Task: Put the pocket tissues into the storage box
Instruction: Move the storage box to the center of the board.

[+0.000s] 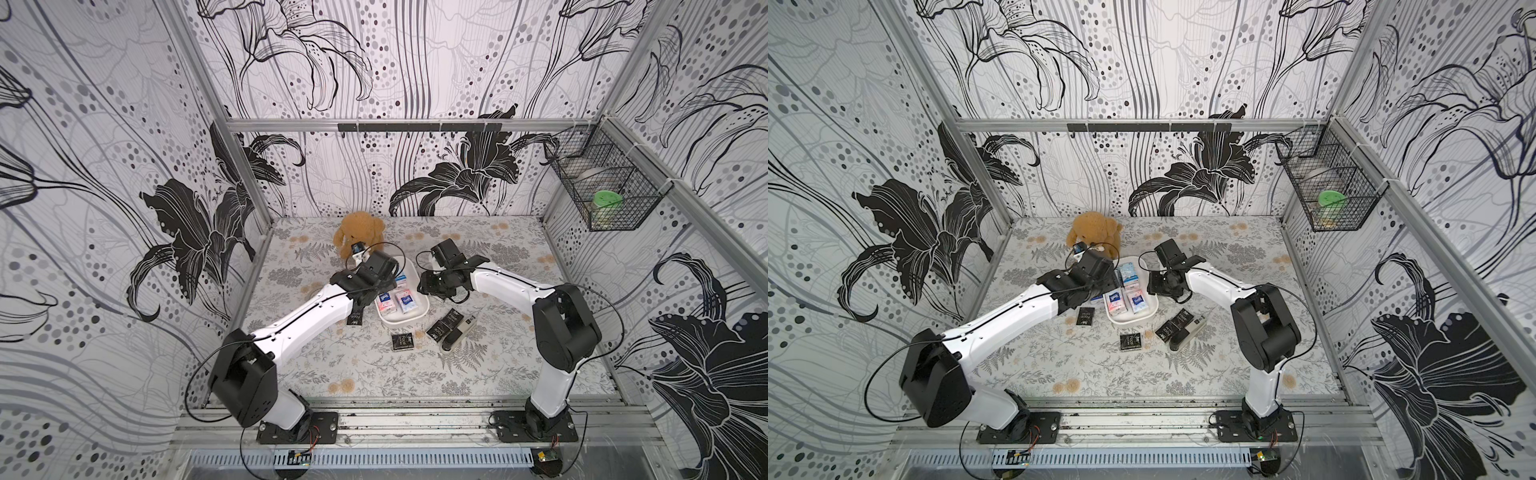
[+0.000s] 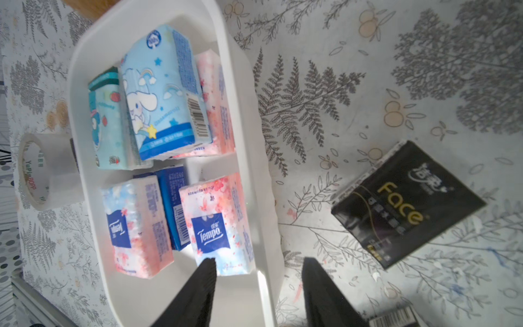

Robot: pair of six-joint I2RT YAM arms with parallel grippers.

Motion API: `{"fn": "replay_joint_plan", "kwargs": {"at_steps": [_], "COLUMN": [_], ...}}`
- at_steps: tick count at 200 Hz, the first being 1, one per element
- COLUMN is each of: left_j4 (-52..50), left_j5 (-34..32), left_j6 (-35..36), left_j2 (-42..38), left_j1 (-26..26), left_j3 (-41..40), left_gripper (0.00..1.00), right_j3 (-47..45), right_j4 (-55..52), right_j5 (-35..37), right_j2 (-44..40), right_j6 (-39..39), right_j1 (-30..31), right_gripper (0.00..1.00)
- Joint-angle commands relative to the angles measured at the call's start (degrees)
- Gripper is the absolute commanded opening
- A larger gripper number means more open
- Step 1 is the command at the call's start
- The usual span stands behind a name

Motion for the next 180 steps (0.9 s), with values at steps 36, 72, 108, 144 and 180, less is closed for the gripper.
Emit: {"fn": "replay_joint_plan", "kwargs": {"at_steps": [36,72,108,144,180], "left_j4": [7.2,8.1,9.7,10.7,11.7], "left_j5": [5.7,8.0,9.4,10.3,11.0], "left_j6": [4.4,5.4,5.8,6.2,6.7], "left_j2": [-10.6,-11.7,-11.2,-9.3,-6.1], "left_j1": [7.4,10.3,10.6,10.6,10.5], "left_j3": [-10.5,-13.1,-15.2,-15.4,-14.7], "left_gripper": [0.73,0.74,0.74,0.74,0.74], "right_j3": [1.5,1.1,-1.4,-6.5,-10.5], "right_j4": [-0.3,0.1,0.0,0.0,-0.5], "right_j5": [1.4,1.9,2.9,5.1,6.3], "right_j2": [2.1,1.7,-0.2,-4.6,-7.9], "right_j6": [0.8,1.7,2.2,3.4,5.2], "right_j1": [0.2,0.2,0.2,0.2,0.1], "right_gripper": [0.38,0.28,0.24,0.24,0.23]}}
